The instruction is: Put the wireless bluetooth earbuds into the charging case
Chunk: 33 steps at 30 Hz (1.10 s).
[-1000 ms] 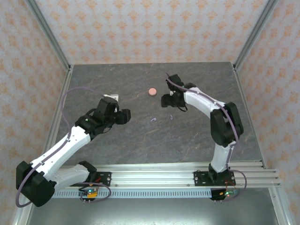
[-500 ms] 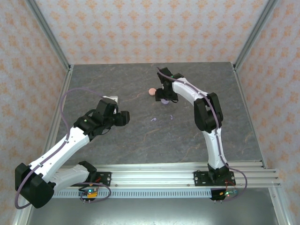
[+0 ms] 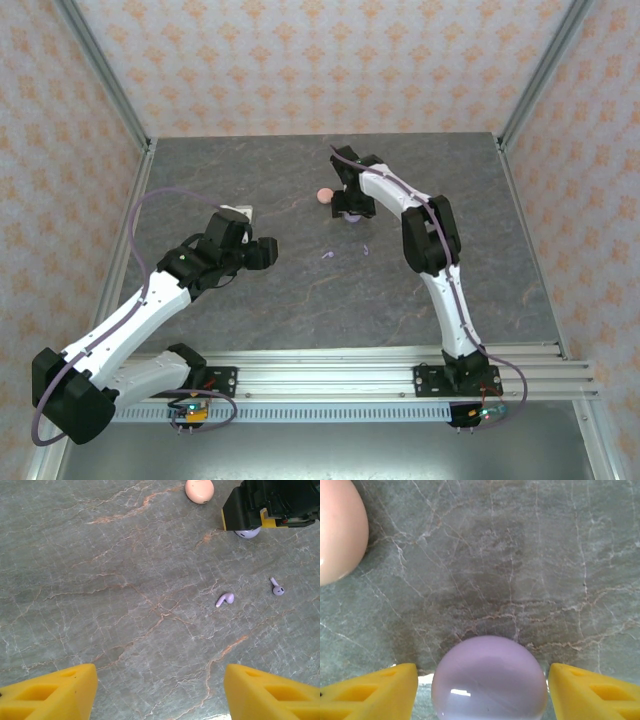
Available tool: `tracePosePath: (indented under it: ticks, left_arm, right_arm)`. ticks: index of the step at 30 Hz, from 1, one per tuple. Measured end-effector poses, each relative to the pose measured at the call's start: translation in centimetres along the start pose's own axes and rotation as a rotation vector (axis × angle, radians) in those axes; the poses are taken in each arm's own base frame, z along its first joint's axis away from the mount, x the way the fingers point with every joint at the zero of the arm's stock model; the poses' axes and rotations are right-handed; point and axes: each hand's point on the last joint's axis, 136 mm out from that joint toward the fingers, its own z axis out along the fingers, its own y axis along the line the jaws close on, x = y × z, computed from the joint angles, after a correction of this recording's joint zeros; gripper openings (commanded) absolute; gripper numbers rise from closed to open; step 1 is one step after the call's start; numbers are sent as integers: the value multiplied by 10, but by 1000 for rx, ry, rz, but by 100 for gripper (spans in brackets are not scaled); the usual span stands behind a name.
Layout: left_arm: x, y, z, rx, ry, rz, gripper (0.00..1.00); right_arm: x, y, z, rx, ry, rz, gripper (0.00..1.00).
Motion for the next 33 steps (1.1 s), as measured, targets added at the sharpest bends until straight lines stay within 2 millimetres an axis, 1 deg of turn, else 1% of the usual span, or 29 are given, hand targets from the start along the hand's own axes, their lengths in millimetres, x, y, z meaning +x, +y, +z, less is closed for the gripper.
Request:
tracePosePath:
  ticks: [6, 13, 20, 24, 29, 33]
  left_arm:
    - [0, 0, 0, 3, 1, 0, 68]
    - [0, -1, 0, 3, 1, 0, 68]
    - [0, -1, 0, 3, 1, 0, 68]
    - [0, -1, 0, 4, 1, -4, 68]
    - [2, 0, 1, 2, 6, -4, 68]
    - [4, 1, 2, 1, 12, -6, 68]
  right_arm:
    - [-2, -1, 1, 12, 6, 1, 62]
    - [2, 0, 1, 6, 24, -32, 54]
    - [5, 2, 2, -2, 24, -125, 53]
    - [21, 9, -1, -18, 35, -215, 54]
    - [53, 29, -7, -58, 75, -365, 53]
    - [67, 40, -10, -79, 87, -448, 54]
